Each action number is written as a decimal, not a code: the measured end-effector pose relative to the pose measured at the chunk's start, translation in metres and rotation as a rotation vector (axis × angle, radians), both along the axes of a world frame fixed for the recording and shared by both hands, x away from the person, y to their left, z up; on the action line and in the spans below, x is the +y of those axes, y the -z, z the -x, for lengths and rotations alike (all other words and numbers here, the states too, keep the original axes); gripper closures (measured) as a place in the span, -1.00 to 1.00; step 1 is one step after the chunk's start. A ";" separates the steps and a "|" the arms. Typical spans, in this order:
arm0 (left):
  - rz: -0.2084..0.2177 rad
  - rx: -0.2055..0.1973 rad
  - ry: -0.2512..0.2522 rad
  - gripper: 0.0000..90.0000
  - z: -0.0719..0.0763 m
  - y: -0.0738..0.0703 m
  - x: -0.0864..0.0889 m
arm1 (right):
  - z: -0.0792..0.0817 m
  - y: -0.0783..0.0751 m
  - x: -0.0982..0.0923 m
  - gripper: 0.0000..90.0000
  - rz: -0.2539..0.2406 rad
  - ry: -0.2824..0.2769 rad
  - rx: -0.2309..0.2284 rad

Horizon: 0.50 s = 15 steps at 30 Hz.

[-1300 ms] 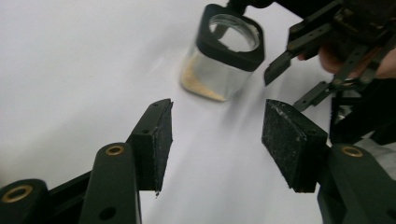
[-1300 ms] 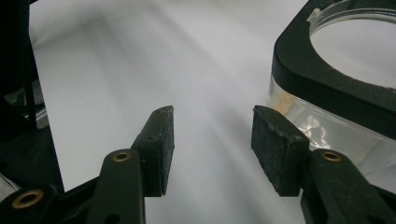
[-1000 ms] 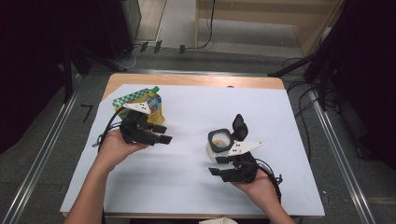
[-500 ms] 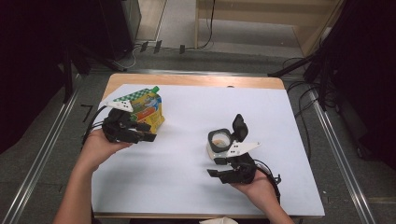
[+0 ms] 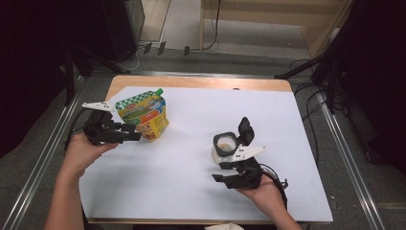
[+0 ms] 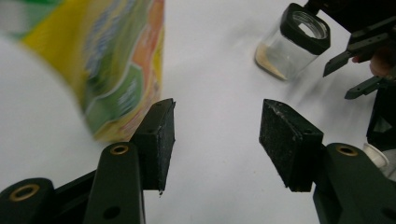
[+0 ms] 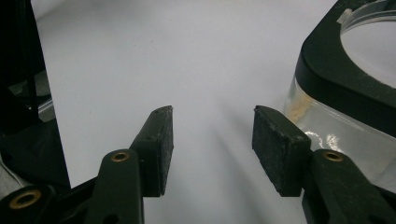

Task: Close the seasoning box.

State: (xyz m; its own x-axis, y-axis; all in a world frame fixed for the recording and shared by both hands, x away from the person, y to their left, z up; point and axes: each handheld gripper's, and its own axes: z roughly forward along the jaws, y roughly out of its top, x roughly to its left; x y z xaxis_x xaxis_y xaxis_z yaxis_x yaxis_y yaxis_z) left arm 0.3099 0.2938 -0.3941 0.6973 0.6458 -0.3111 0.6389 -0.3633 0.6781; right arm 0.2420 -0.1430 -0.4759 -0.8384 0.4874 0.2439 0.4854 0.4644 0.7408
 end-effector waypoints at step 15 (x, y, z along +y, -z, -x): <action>-0.040 -0.020 -0.092 0.06 -0.013 -0.002 0.027 | 0.000 0.003 0.007 0.11 0.010 -0.020 0.003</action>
State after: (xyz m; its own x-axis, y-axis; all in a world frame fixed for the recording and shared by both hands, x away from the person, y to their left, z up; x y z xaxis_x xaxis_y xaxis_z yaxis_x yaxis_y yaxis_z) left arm 0.3227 0.3203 -0.3919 0.6402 0.7192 -0.2699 0.6572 -0.3309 0.6772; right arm 0.2421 -0.1364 -0.4789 -0.8476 0.4726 0.2415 0.4778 0.4817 0.7346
